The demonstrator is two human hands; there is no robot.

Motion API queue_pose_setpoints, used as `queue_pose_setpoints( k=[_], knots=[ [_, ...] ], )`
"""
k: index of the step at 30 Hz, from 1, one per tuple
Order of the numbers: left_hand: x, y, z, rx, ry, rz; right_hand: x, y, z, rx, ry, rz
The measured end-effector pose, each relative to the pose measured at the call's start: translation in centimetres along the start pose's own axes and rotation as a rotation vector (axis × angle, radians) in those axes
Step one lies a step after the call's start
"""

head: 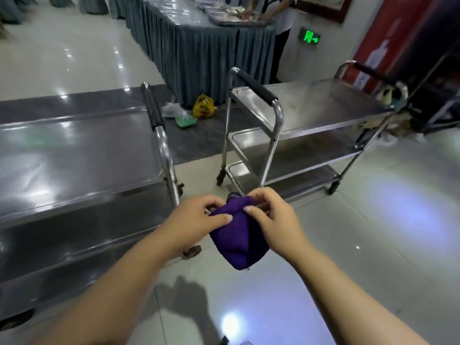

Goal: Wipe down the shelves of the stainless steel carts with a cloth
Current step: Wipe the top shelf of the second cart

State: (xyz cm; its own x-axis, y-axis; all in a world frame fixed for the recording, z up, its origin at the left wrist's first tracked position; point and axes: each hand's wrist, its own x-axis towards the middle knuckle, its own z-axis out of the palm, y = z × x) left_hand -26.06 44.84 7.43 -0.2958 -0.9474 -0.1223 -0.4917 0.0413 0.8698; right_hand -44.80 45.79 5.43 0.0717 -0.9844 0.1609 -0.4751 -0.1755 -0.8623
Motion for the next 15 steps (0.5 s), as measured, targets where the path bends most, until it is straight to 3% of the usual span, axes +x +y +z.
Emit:
queue_pose_setpoints(
  k=[5,8,12,15],
  knots=[
    [7.3,4.9,6.4,-0.013,0.17,-0.03,3.5,4.1,-7.2,-0.102,0.114,-0.027],
    [11.1,6.6,8.5,-0.108,0.289,-0.06,4.7,6.6,-10.5,-0.22,0.01,-0.12],
    [16.3,8.5,10.1,-0.33,0.222,-0.086,6.7,9.8,-12.6,-0.323,-0.158,-0.168],
    [21.0,9.9,11.2,-0.433,0.158,-0.117,9.9,11.7,-13.7,-0.247,-0.112,-0.118]
  ],
)
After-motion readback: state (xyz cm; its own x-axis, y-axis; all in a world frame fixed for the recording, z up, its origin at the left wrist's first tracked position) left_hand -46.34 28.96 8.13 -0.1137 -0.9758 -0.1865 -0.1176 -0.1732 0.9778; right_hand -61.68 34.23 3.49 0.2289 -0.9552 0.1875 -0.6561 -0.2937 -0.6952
